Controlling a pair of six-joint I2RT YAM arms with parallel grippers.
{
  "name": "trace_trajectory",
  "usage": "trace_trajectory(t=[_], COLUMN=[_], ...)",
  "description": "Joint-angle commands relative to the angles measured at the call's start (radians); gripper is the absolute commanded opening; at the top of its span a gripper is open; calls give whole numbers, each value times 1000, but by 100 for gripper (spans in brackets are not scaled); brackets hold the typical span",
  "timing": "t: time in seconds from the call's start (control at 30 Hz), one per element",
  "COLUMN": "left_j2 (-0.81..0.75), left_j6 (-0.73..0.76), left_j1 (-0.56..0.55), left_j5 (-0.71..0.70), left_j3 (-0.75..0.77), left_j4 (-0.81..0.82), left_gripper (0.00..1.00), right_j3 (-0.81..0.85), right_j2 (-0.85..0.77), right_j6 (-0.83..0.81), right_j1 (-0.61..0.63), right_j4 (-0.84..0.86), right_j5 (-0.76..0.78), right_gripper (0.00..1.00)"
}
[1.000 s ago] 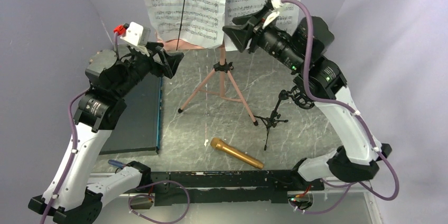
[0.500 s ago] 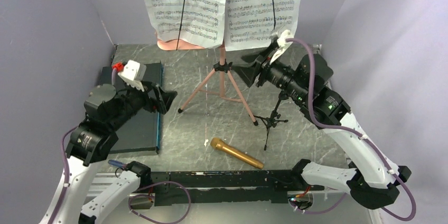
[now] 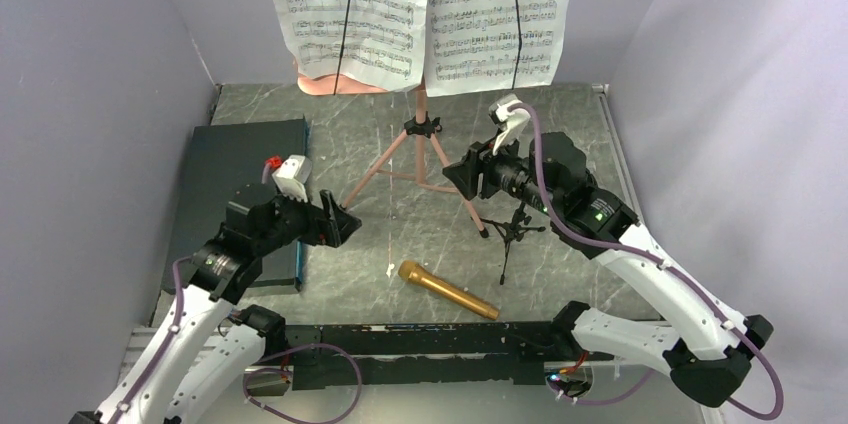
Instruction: Set up the instrument practice props
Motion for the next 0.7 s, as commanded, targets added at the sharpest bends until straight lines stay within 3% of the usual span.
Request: trace_trajectory(t=[0.0,0.2,0.4,0.67], left_j2=[66,194,321,586], left_j6=[-77,-35,97,311], left_j1=[-5,-100,-352,-645], left_j5=[151,170,29,-123], left_j3=[-44,-50,-19,82], left_j4=[246,351,395,390], left_gripper=[93,93,93,93], right_j3=[8,27,1,-7], right_j2=[-6,-12,-85,-117], right_j6=[15,32,54,56], right_j1=[-8,-104,-280,-355], right_j4=[-44,-130,-131,-164], right_j5=[169,208,92,102], right_gripper=[54,54,54,54])
